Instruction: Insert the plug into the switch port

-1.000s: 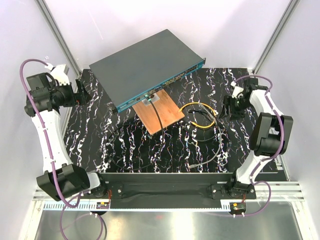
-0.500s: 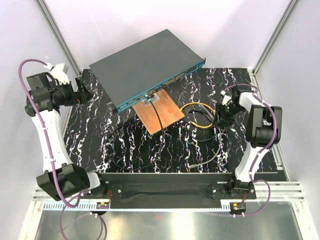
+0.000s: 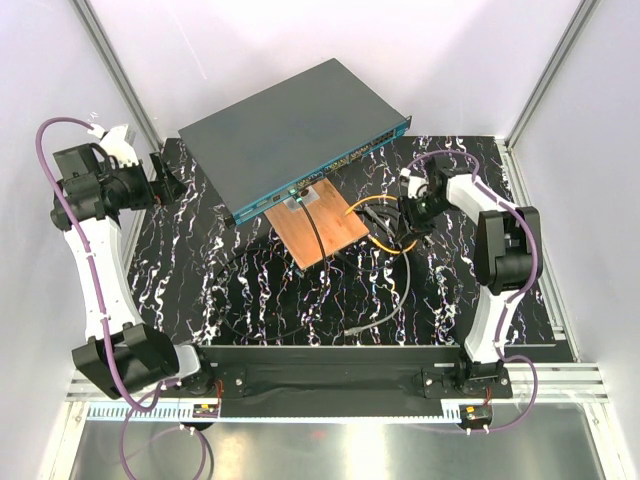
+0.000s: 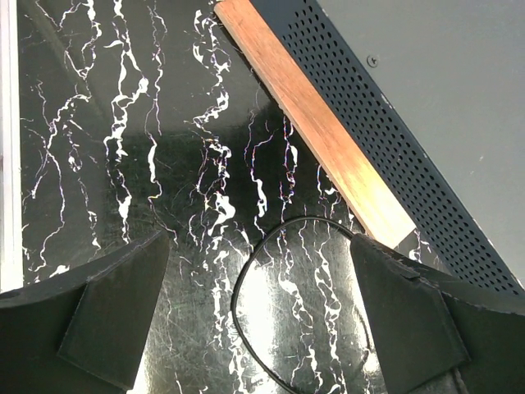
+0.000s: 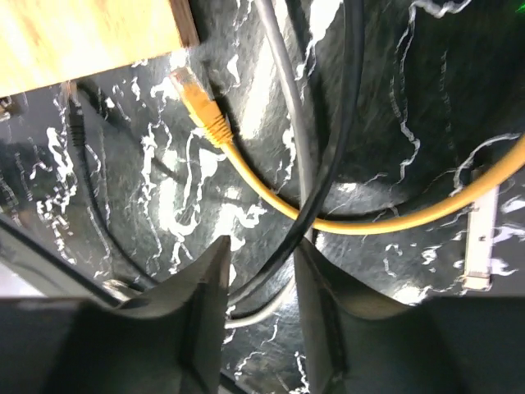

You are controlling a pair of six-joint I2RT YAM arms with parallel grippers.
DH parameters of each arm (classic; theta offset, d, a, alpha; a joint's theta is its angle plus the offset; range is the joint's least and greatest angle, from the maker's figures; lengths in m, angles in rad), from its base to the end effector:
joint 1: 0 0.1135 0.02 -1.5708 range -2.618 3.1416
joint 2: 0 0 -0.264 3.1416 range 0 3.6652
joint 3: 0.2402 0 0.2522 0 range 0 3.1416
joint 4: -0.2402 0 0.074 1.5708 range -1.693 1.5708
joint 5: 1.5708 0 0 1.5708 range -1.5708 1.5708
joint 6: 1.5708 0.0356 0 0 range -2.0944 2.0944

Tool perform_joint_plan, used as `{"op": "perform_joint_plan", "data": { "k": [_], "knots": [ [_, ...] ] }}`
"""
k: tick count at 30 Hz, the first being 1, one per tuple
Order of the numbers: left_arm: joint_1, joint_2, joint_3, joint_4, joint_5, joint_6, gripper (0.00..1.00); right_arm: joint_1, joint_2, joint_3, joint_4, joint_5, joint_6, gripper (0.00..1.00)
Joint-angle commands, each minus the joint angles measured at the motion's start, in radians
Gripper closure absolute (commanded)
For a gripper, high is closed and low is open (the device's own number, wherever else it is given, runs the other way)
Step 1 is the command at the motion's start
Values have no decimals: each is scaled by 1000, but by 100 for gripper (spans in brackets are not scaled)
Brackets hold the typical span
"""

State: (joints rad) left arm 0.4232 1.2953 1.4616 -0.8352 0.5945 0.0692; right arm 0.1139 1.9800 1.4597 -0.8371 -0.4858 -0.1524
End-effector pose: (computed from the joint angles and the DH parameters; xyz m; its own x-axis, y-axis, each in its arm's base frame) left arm 0.2462 0.0890 0.4031 -0.5599 -0.1893 -0.8066 0.0994 0.9512 -0.2922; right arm 0.3853 0.0608 0.1829 -0.9296 -0.2414 -0.2786 -0.3438 0.8404 0.4189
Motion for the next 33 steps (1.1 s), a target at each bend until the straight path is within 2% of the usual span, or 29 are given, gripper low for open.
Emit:
{"op": "perform_joint_plan", "data": {
  "k": [1,4,9,17,25,33],
  "knots": [
    [-3,6,13,44,34,-6,1,-16,-6,22,-23,55,-36,53],
    [-3,-1,6,42,50,6,1,-33,-85,-18,-13,93,-67,50],
    [-4,-17,-10,51,82,21,1,-62,-200,-32,-10,209,-139,52],
    [-6,-51,-10,73,145,58,1,-63,-107,47,6,391,-233,61],
    [-9,-62,-1,80,252,90,1,-65,-43,33,36,363,-288,60],
    [-9,-53,-17,91,271,84,1,-65,-17,13,46,322,-288,57]
  ]
}}
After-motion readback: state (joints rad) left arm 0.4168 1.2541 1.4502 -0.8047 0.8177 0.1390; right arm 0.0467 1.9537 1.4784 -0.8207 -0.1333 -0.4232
